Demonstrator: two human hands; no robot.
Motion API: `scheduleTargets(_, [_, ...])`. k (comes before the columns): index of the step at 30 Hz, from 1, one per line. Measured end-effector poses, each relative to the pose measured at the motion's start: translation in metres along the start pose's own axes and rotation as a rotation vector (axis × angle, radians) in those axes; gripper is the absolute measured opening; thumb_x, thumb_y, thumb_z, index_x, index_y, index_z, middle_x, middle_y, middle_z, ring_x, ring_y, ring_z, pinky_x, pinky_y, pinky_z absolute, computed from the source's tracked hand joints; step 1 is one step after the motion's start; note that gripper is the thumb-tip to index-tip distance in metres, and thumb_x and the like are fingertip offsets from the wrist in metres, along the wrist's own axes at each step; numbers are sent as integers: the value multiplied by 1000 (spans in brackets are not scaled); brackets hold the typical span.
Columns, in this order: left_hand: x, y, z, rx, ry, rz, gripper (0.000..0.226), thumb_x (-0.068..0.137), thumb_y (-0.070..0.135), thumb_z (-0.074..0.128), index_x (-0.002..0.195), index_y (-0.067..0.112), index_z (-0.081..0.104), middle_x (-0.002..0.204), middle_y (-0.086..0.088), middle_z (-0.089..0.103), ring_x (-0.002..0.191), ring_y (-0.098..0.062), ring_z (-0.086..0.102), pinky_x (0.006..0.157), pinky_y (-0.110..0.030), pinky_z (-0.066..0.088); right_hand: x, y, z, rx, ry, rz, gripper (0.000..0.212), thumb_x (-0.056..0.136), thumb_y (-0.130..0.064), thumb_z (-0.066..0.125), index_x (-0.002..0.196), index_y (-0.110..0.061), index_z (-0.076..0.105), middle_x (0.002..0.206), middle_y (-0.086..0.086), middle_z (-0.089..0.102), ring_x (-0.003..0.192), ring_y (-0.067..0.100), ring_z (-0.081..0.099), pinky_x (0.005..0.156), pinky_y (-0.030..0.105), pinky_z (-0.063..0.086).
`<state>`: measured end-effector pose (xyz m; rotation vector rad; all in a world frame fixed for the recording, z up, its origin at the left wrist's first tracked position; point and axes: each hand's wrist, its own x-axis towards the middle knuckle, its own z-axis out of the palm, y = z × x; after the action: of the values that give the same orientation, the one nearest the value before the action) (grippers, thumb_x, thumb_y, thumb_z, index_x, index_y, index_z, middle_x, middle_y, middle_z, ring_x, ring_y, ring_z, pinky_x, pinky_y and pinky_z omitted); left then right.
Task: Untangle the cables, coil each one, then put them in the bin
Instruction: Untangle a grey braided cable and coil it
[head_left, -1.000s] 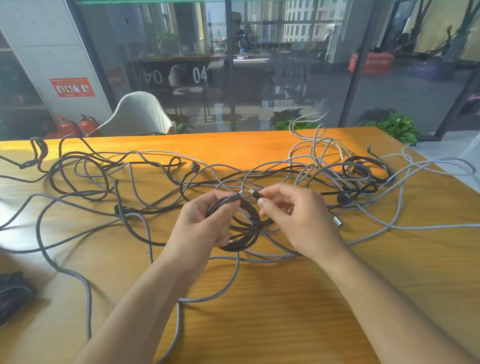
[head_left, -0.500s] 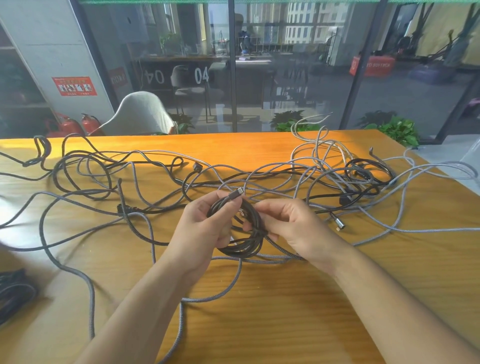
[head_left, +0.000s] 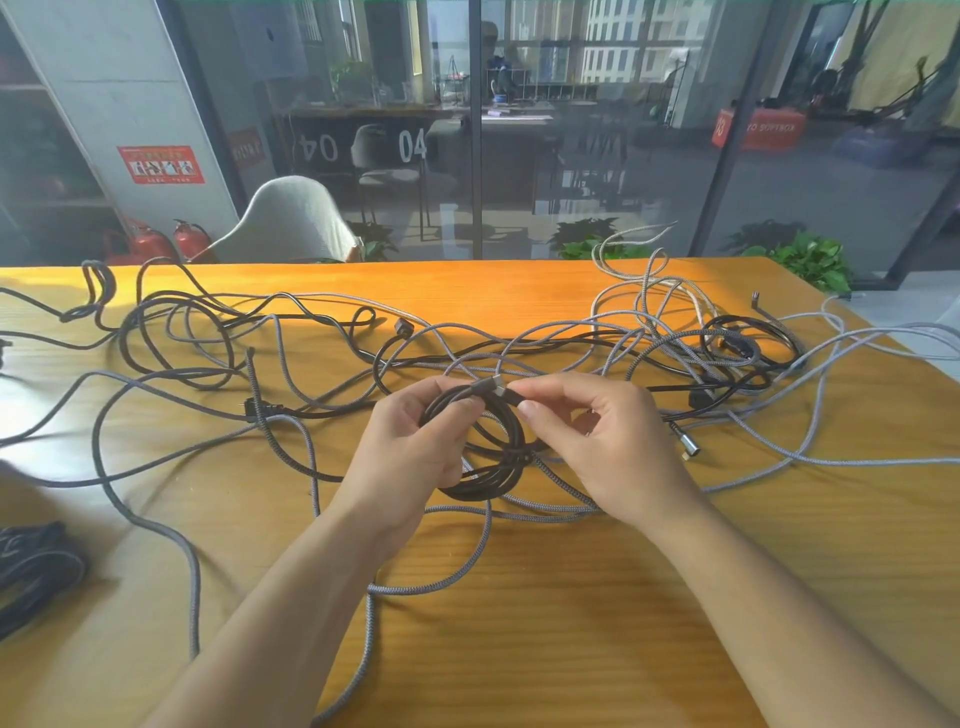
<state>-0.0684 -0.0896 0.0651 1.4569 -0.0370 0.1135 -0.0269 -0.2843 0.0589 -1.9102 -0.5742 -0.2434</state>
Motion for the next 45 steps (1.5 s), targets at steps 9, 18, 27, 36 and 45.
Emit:
scheduleTargets(9, [-1, 0, 0, 48, -14, -7, 16, 103, 10, 60, 89, 13, 68, 58, 4, 29, 50, -14, 21, 46, -22, 26, 1, 1, -2, -38, -44, -103, 19, 98, -16, 71, 111, -26, 81, 87, -6, 71, 76, 22, 60, 63, 41, 53])
scheduleTargets(18, [0, 3, -5, -60, -125, -98, 2, 97, 9, 66, 99, 9, 68, 64, 4, 23, 53, -12, 18, 46, -21, 21, 5, -1, -8, 120, -201, 40, 22, 100, -17, 69, 110, -32, 80, 100, 4, 75, 74, 19, 69, 67, 29, 60])
scheduleTargets(27, [2, 3, -8, -77, -162, -38, 44, 93, 19, 76, 122, -11, 60, 71, -3, 23, 54, -12, 22, 47, -18, 30, 3, -4, -8, 18, -34, -159, 19, 94, -13, 77, 108, -26, 76, 97, -15, 78, 98, 9, 75, 84, 24, 58])
scheduleTargets(36, [-2, 7, -2, -152, -151, -164, 28, 104, 15, 59, 77, 22, 56, 72, 2, 18, 56, -13, 16, 48, -22, 19, 2, 1, -3, -415, 58, -568, 6, 98, -7, 70, 104, -10, 71, 92, 1, 71, 84, 19, 67, 71, 34, 53])
scheduleTargets(45, [1, -1, 3, -137, -48, -144, 1, 106, 12, 56, 106, 11, 56, 73, 0, 24, 56, -12, 22, 48, -21, 28, -6, -11, 15, -384, 61, -382, 22, 88, -22, 75, 110, -19, 72, 95, -15, 66, 92, 6, 61, 81, 22, 50])
